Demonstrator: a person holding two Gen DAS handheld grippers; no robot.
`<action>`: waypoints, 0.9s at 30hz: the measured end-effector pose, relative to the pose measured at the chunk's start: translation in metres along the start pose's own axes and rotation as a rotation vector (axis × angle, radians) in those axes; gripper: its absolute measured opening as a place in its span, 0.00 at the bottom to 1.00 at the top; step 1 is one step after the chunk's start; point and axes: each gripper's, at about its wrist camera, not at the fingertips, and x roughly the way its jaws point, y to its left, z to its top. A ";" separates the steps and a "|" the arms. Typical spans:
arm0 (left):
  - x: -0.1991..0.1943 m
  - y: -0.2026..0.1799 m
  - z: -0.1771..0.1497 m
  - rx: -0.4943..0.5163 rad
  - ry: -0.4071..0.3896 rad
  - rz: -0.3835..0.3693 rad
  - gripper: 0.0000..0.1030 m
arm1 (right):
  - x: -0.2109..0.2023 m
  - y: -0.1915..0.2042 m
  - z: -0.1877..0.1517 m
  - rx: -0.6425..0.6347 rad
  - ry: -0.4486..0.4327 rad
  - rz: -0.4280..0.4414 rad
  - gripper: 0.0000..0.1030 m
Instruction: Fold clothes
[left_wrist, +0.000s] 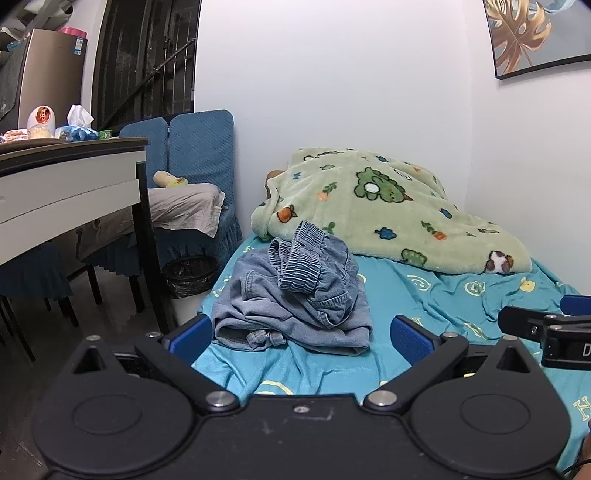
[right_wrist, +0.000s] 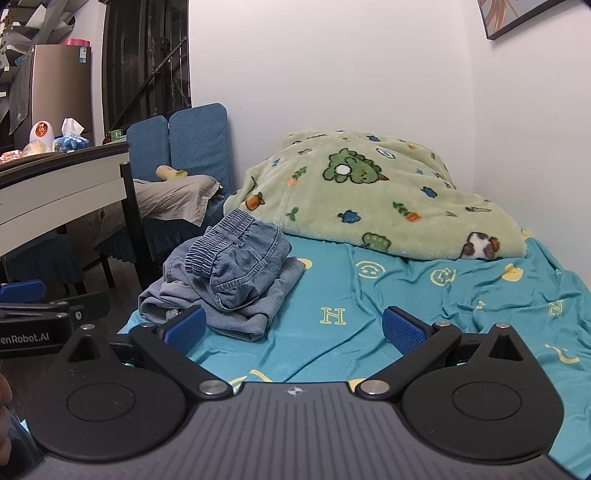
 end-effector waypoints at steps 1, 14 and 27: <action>0.000 0.000 0.000 0.001 0.002 0.000 1.00 | 0.000 0.000 0.000 0.000 0.001 0.000 1.00; 0.005 -0.003 -0.005 0.008 0.022 -0.006 1.00 | 0.001 -0.002 0.000 0.001 0.018 -0.001 1.00; 0.006 -0.005 -0.007 0.010 0.040 -0.011 1.00 | 0.000 -0.003 0.001 0.022 0.015 0.005 1.00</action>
